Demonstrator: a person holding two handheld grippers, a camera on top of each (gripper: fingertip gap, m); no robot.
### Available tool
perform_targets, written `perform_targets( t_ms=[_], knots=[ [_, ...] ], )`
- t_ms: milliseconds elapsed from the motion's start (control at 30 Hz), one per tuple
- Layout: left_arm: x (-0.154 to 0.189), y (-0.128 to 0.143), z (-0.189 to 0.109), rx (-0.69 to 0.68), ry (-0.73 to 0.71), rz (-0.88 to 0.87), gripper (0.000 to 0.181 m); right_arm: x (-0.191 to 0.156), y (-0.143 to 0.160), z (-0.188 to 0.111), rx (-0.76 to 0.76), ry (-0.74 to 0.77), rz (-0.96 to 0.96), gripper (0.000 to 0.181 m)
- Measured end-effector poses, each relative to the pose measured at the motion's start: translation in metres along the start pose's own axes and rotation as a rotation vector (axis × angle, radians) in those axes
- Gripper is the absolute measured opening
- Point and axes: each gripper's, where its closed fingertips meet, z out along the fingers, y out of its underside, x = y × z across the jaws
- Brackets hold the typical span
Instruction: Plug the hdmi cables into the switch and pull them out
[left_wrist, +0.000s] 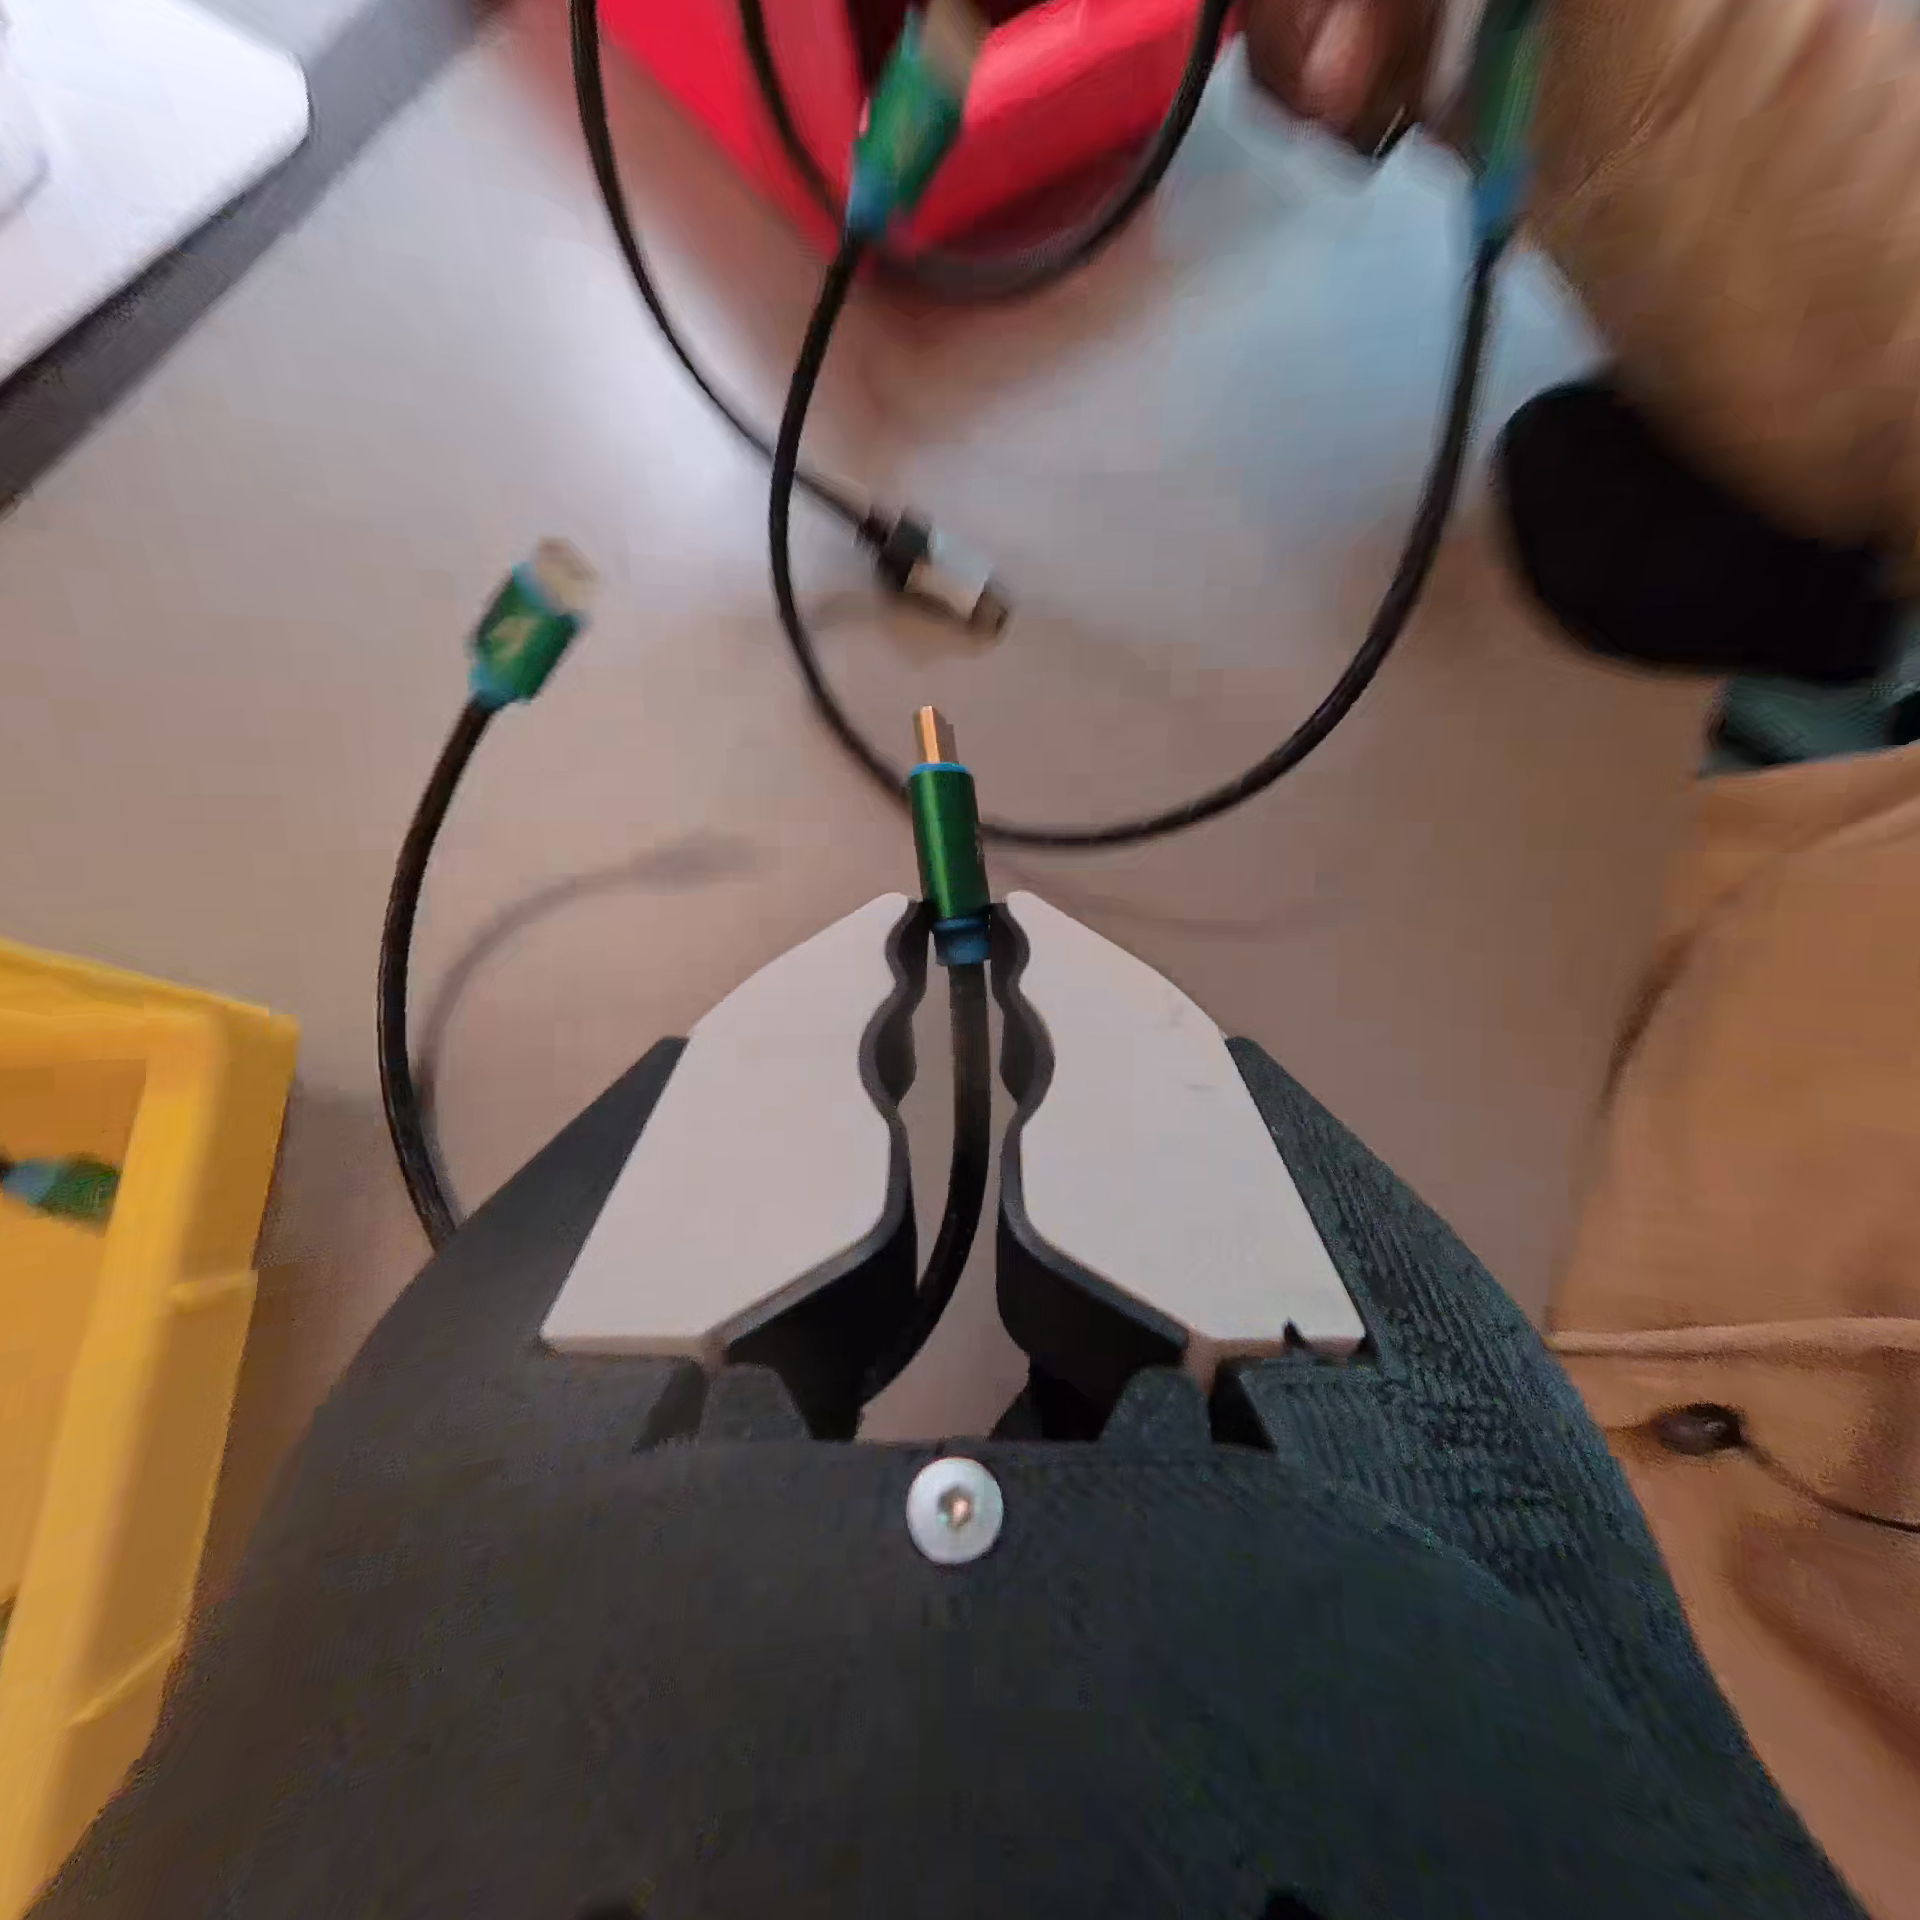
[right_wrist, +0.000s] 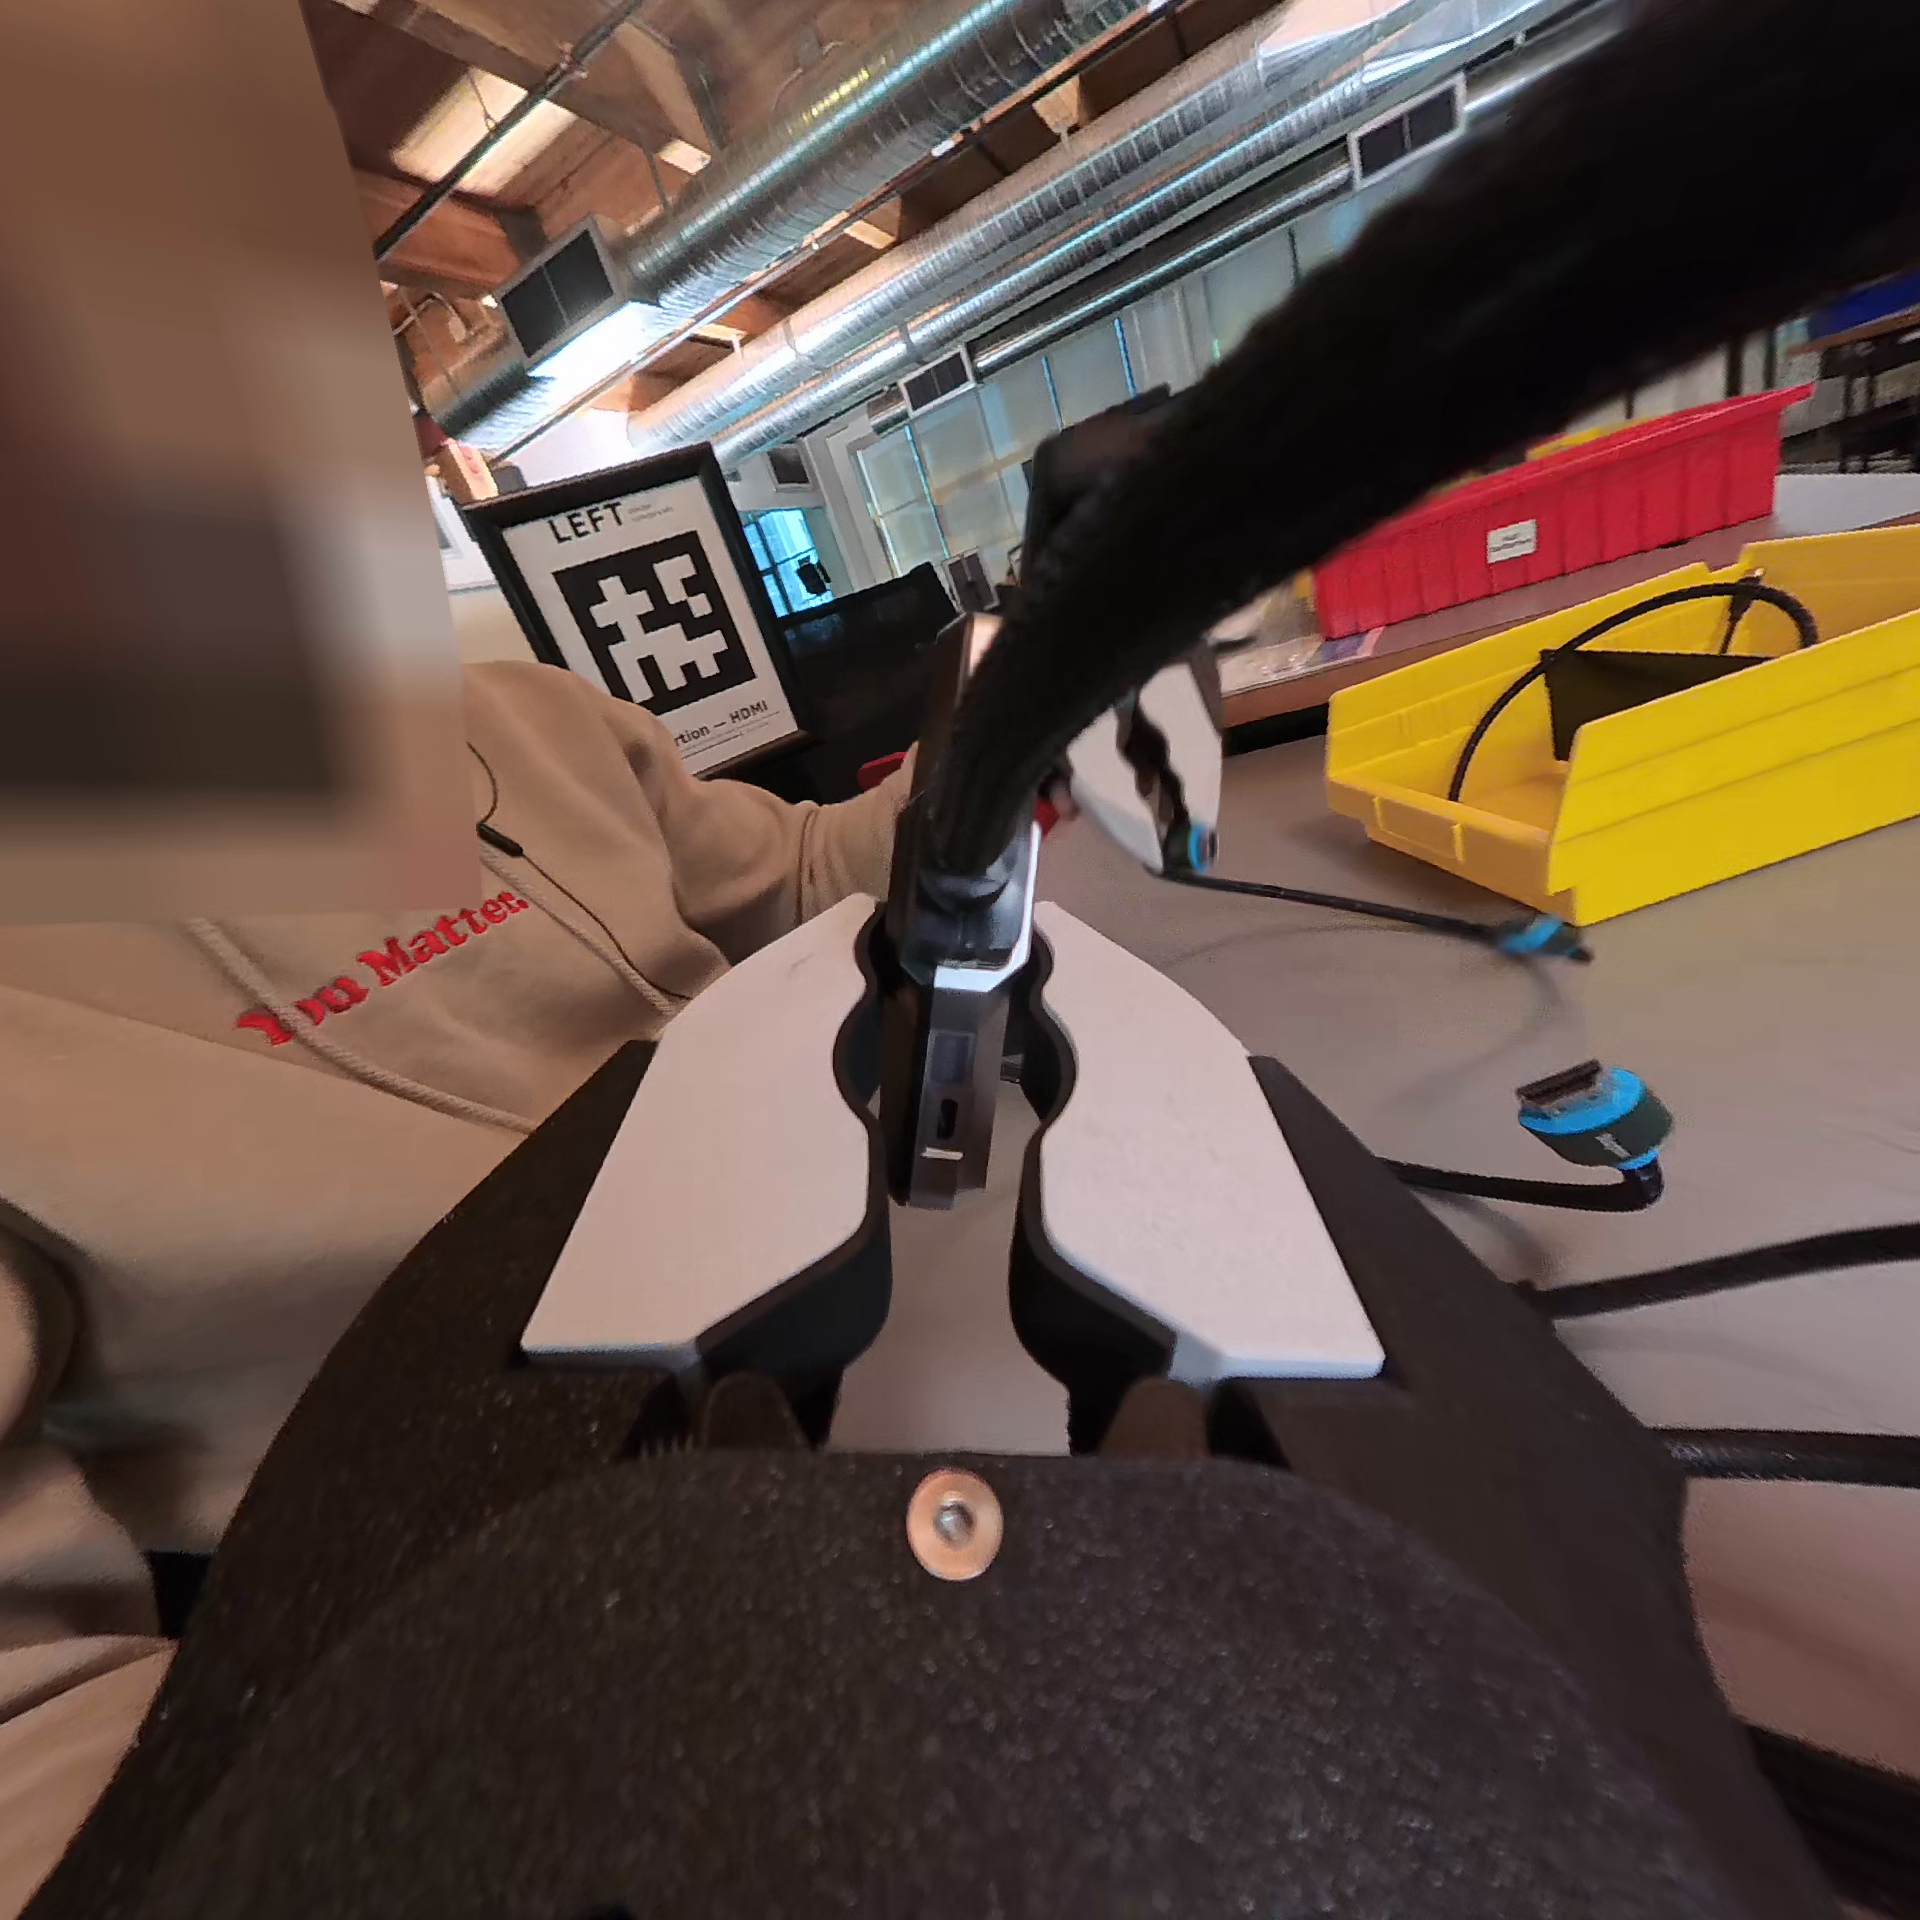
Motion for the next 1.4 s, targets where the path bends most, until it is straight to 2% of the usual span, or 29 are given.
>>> perform_targets(
  t_ms=[67,133,267,367,600,1000,1400],
  knots=[
    [0.015,-0.032,-0.006,0.088,0.073,0.018,0.012,-0.001,0.000,0.004,-0.001,-0.010,0.003,0.022],
    [0.034,-0.058,0.004,0.112,0.141,0.056,0.012,0.001,0.001,0.009,-0.001,-0.010,0.006,0.022],
    [0.057,-0.100,0.029,0.099,0.236,0.136,0.012,0.005,0.001,0.018,-0.001,0.007,0.010,0.022],
    [0.060,-0.116,0.042,0.057,0.267,0.171,0.013,0.010,-0.001,0.018,0.017,0.043,0.022,0.022],
    [0.054,-0.112,0.057,0.026,0.279,0.188,0.013,0.022,0.005,0.011,-0.018,0.108,0.029,0.022],
    [0.047,-0.105,0.048,0.020,0.247,0.192,0.013,0.037,0.013,0.017,-0.051,0.186,0.033,0.022],
    [0.042,-0.096,0.054,-0.028,0.229,0.202,0.012,0.042,0.025,0.020,-0.124,0.219,0.047,0.022]
  ],
)
